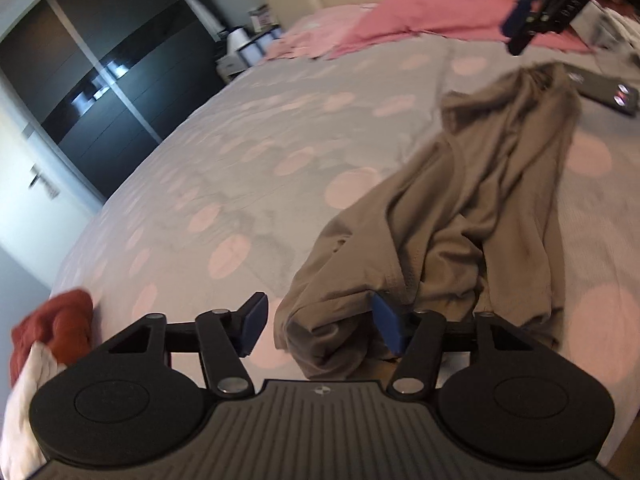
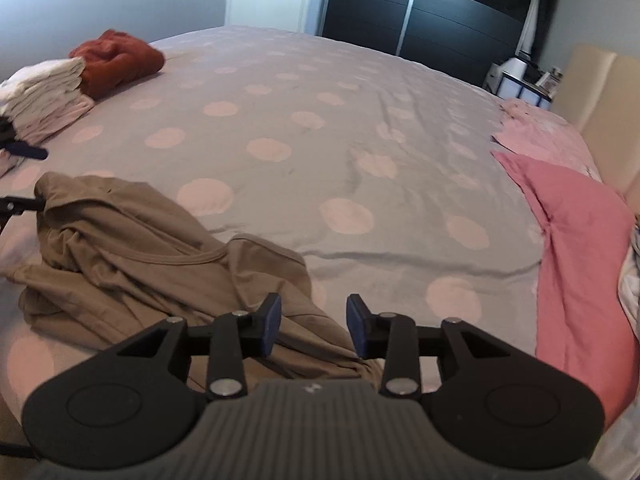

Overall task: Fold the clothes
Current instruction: 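Grasp the shirt hem with the left tool while the right tool grasps the hem too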

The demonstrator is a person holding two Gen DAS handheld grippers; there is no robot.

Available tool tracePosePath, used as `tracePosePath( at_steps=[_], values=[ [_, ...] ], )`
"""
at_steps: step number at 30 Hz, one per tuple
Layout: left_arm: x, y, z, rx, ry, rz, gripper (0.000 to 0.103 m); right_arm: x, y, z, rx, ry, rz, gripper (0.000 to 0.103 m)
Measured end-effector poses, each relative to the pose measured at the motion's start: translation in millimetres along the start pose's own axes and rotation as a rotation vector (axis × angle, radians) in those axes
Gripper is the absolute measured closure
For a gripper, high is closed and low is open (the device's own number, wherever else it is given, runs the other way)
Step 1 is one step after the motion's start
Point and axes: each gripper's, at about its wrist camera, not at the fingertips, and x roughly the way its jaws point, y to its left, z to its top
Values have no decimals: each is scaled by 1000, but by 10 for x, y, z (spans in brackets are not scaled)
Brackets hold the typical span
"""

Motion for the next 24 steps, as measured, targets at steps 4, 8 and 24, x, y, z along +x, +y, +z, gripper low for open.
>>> tracePosePath(
  at_steps=[4,8,24],
  values=[
    [46,-119,-17,153,-47,-20,52,213,312,52,-149,34,42,62],
    [97,-191,-57,289,-64,-34,64,374,485,96,-234,69,70,62],
    [131,10,219,209,-89,-167,102,567,582,-22,-401,110,5,68]
  ],
)
